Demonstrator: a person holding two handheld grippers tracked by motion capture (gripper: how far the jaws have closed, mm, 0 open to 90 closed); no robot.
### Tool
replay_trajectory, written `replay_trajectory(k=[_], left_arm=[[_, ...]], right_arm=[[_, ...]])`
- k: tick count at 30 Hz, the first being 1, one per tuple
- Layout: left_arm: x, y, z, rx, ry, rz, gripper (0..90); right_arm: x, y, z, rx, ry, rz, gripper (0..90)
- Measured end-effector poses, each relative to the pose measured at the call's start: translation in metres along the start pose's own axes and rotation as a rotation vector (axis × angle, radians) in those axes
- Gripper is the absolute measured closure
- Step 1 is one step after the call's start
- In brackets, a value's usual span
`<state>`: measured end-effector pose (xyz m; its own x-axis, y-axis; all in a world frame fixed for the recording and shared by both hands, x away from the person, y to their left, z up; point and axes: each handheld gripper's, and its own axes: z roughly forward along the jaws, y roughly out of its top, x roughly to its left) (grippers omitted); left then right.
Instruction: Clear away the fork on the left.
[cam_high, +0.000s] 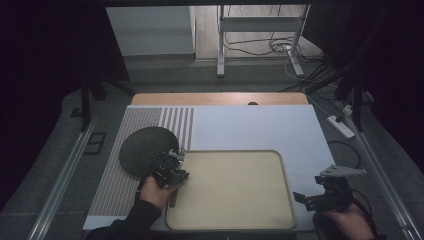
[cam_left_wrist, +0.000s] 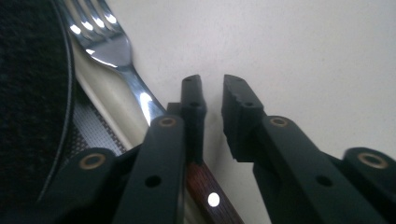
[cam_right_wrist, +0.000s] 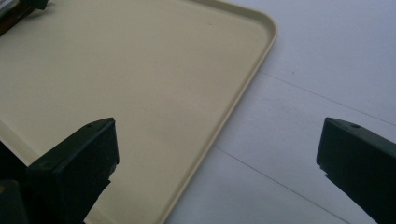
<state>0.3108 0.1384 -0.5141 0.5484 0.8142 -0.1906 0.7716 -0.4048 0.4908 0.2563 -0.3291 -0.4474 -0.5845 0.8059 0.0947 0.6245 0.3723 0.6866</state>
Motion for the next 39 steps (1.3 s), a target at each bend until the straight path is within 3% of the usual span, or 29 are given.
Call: replay_trajectory(k=[5, 12, 21, 27, 30, 34, 39], left_arm=[[0.0, 0.001, -0.004, -0.041, -0.017, 0.016, 67.7], [-0.003, 0.002, -0.007, -0.049, -0.024, 0.05, 55.5], [-0.002, 0.0, -0.017, -0.093, -0.049, 0.073, 38.1], [0.001, -0.001, -0.023, -0.146, -0.087, 0.074, 21.8], [0.003, -0.001, -0.026, -0.15, -0.119, 0.072, 16.6], [0.005, -0.002, -0.032, -0.152, -0.13, 0.081, 9.9], [0.013, -0.006, -0.037, -0.172, -0.139, 0.064, 0.1]], right_arm=[[0.0, 0.0, 0.0, 0.001, 0.0, -0.001, 0.0], [0.0, 0.0, 0.0, 0.001, 0.002, 0.0, 0.0], [0.0, 0.0, 0.0, -0.002, 0.004, 0.003, 0.0], [0.0, 0.0, 0.0, -0.003, 0.004, 0.005, 0.0], [0.0, 0.0, 0.0, -0.003, 0.004, 0.005, 0.0], [0.0, 0.0, 0.0, -0.004, 0.005, 0.003, 0.0], [0.0, 0.0, 0.0, -0.005, 0.005, 0.003, 0.0]])
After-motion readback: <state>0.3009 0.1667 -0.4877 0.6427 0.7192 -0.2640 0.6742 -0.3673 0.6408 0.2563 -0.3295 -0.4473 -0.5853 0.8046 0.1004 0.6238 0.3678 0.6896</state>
